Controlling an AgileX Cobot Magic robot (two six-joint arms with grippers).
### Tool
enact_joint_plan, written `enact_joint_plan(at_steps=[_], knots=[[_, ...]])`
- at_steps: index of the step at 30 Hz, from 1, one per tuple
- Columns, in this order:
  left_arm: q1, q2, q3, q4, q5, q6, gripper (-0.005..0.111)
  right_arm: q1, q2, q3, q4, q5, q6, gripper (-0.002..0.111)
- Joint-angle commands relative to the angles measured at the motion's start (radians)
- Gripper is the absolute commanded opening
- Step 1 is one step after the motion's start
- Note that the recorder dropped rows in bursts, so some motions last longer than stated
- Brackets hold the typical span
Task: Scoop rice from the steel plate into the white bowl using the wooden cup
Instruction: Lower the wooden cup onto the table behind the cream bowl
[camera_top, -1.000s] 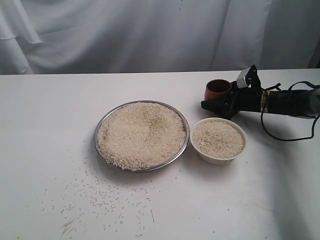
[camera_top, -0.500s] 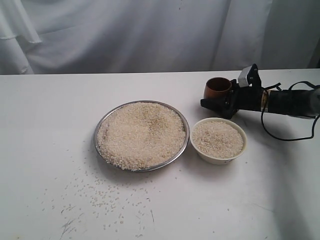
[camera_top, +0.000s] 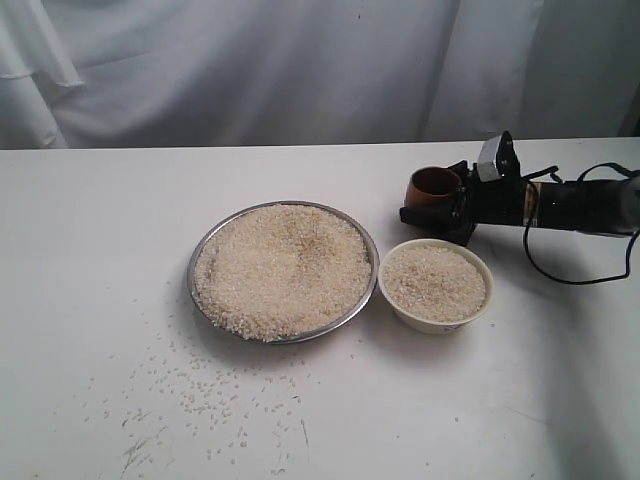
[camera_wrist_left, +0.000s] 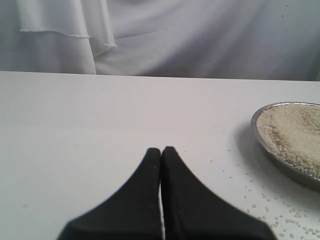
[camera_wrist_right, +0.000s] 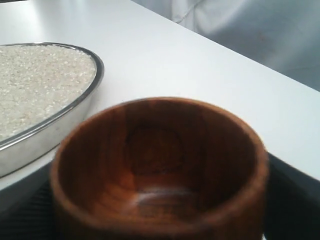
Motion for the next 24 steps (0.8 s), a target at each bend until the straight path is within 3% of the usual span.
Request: enact_joint_plan(at_steps=[1, 24], knots=[[-0.002, -0.005, 0.005, -0.001, -0.006, -0.003, 0.0, 0.001, -0.008, -0.009, -0.003, -0.028, -0.007, 0.085], [-0.002, -0.005, 0.005, -0.001, -0.006, -0.003, 0.0, -0.022, -0.098, -0.009, 0.004, -0.034, -0.014, 0.089]])
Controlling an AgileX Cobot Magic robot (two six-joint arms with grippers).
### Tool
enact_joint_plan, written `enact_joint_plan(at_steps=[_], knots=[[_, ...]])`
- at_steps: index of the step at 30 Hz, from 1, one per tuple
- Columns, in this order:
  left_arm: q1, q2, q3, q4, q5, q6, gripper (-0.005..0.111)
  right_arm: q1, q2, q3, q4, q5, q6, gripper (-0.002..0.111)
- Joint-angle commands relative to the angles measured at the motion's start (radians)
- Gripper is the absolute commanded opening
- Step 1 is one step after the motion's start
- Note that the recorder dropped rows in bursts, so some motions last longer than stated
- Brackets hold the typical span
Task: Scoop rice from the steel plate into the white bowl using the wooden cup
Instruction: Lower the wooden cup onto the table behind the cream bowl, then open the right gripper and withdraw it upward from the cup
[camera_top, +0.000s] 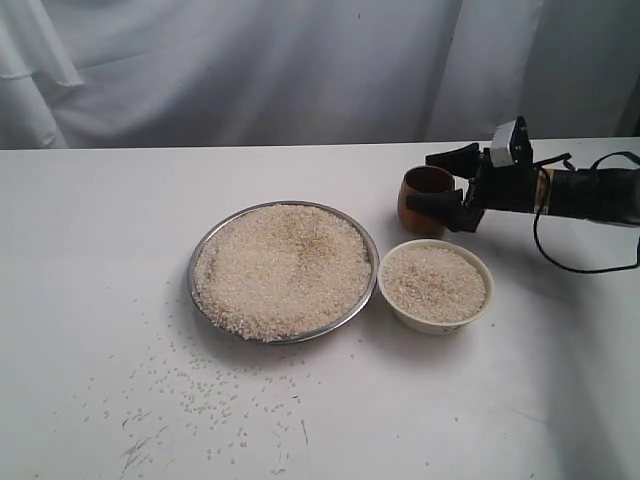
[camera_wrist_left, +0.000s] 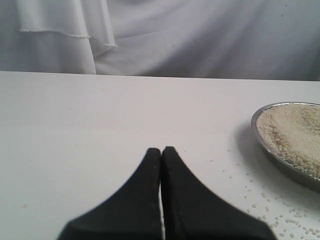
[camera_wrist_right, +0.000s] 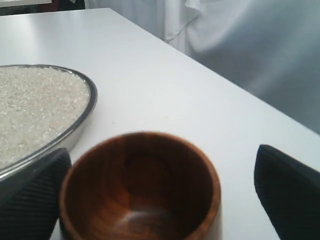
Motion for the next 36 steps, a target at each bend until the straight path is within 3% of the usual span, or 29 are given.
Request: enact_joint_plan(at_steps=[1, 11, 15, 22, 29, 36], knots=[[-0.002, -0.005, 0.005, -0.001, -0.006, -0.003, 0.0, -0.004, -0.069, -0.009, -0.023, -0.013, -0.006, 0.089], [-0.002, -0.005, 0.005, -0.001, -0.006, -0.003, 0.0, -0.004, -0.232, -0.009, -0.149, -0.013, 0.086, 0.086], [-0.002, -0.005, 0.005, -0.001, -0.006, -0.003, 0.0, -0.004, -0.34, -0.009, -0.255, -0.013, 0.212, 0.066], [-0.002, -0.005, 0.005, -0.001, -0.006, -0.003, 0.0, -0.004, -0.523, -0.009, -0.255, -0.013, 0.417, 0.031], [-0.002, -0.005, 0.005, -0.001, -0.006, -0.003, 0.0, -0.004, -0.658, 0.022, -0.255, -0.013, 0.552, 0.013], [-0.002, -0.005, 0.005, -0.001, -0.006, -0.003, 0.0, -0.029, -0.837, 0.251, -0.255, -0.013, 0.596, 0.0]])
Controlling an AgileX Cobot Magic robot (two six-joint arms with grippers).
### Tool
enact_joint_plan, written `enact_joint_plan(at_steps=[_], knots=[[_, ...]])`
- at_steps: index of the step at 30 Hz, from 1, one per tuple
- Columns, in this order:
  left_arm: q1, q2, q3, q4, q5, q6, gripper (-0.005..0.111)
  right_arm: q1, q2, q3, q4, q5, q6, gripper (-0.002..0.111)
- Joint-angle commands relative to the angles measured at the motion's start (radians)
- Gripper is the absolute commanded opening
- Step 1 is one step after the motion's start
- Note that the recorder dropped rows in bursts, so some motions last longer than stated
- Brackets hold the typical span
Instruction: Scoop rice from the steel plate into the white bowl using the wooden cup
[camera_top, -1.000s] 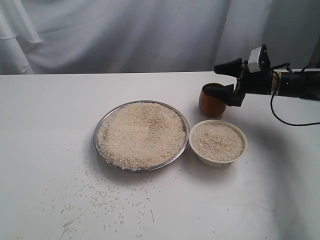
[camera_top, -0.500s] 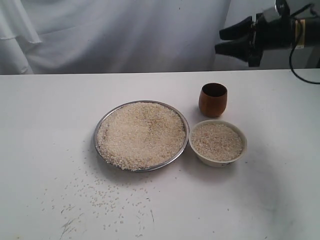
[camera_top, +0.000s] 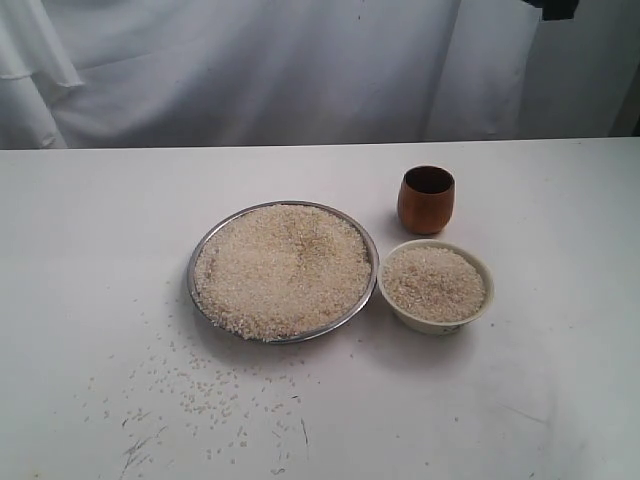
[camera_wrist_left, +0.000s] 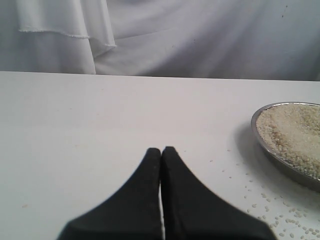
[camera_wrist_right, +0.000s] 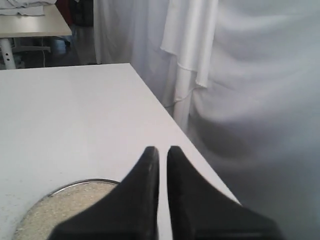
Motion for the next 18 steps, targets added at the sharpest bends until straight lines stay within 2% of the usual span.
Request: enact_joint_plan(at_steps=[1, 3, 5, 6, 9, 13, 16, 18], knots=[[-0.002, -0.005, 0.005, -0.001, -0.006, -0.003, 0.0, -0.031, -0.127, 0.173, -0.001, -0.006, 0.039, 0.0], [-0.002, -0.005, 0.005, -0.001, -0.006, -0.003, 0.0, -0.036, -0.216, 0.292, -0.001, -0.005, 0.072, 0.0], [-0.002, -0.005, 0.005, -0.001, -0.006, -0.003, 0.0, -0.027, -0.323, 0.378, -0.001, 0.139, 0.13, 0.0], [-0.002, -0.005, 0.005, -0.001, -0.006, -0.003, 0.0, -0.016, -0.4, 0.409, -0.001, 0.227, 0.236, 0.0], [-0.002, -0.005, 0.005, -0.001, -0.006, -0.003, 0.0, -0.017, -0.543, 0.427, -0.001, 0.264, 0.442, 0.0], [-0.002, -0.005, 0.005, -0.001, -0.006, -0.003, 0.0, -0.017, -0.669, 0.427, -0.001, 0.334, 0.469, 0.0], [-0.002, -0.005, 0.005, -0.001, -0.006, -0.003, 0.0, -0.017, -0.723, 0.427, -0.001, 0.408, 0.622, 0.0], [-0.002, -0.005, 0.005, -0.001, -0.006, -0.003, 0.0, -0.004, -0.739, 0.429, -0.001, 0.422, 0.594, 0.0]])
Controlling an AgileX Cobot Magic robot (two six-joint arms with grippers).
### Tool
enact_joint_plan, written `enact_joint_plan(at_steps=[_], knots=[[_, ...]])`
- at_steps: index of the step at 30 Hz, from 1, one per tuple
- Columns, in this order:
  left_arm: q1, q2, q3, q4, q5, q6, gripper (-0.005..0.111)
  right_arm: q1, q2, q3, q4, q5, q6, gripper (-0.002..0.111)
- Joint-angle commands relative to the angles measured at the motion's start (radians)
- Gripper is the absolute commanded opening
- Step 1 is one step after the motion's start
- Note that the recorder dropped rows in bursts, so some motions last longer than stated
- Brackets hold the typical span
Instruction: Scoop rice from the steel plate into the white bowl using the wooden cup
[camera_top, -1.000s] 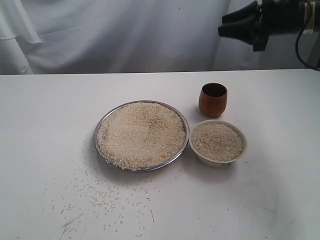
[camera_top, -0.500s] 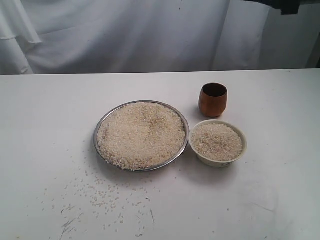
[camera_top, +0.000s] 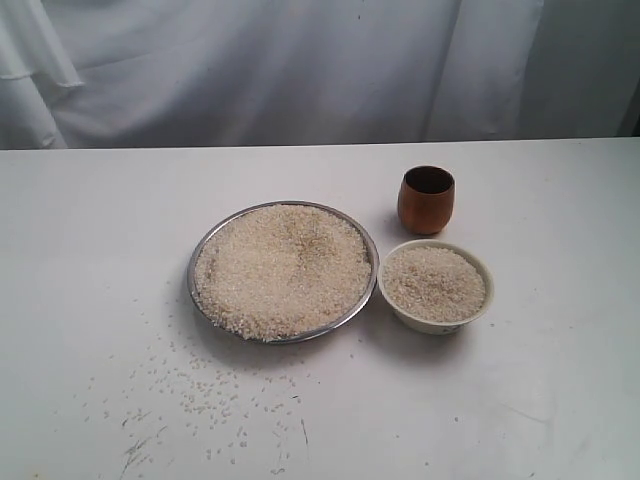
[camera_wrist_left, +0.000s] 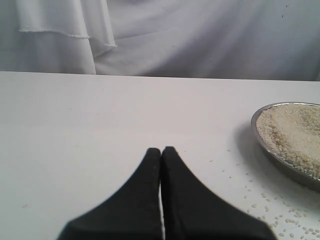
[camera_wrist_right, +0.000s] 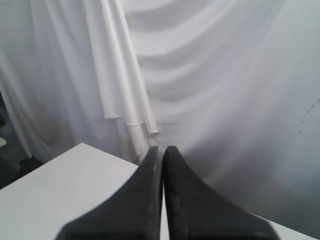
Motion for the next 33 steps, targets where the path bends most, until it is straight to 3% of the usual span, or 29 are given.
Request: enact_joint_plan(at_steps=[1, 6, 13, 18, 25, 27, 29, 33], knots=[[-0.002, -0.005, 0.005, -0.001, -0.006, -0.003, 0.0, 0.015, -0.043, 0.014, 0.01, 0.072, 0.001, 0.0], [-0.002, -0.005, 0.005, -0.001, -0.006, -0.003, 0.0, 0.022, -0.115, 0.095, 0.01, 0.207, -0.036, 0.0], [-0.002, -0.005, 0.005, -0.001, -0.006, -0.003, 0.0, 0.022, -0.383, 0.447, 0.01, 0.484, -0.05, 0.0], [-0.002, -0.005, 0.005, -0.001, -0.006, -0.003, 0.0, 0.022, -0.542, 0.625, 0.01, 0.497, -0.046, 0.0], [-0.002, -0.005, 0.005, -0.001, -0.006, -0.003, 0.0, 0.029, -0.601, 0.716, 0.015, 0.518, -0.05, 0.0], [-0.002, -0.005, 0.005, -0.001, -0.006, -0.003, 0.0, 0.04, -0.601, 0.743, 0.115, 0.556, -0.117, 0.0], [-0.002, -0.005, 0.005, -0.001, -0.006, -0.003, 0.0, 0.042, -0.601, 0.768, 0.307, 0.561, -0.303, 0.0], [-0.002, -0.005, 0.005, -0.001, -0.006, -0.003, 0.0, 0.042, -0.601, 0.839, 1.054, 0.521, -1.096, 0.0]])
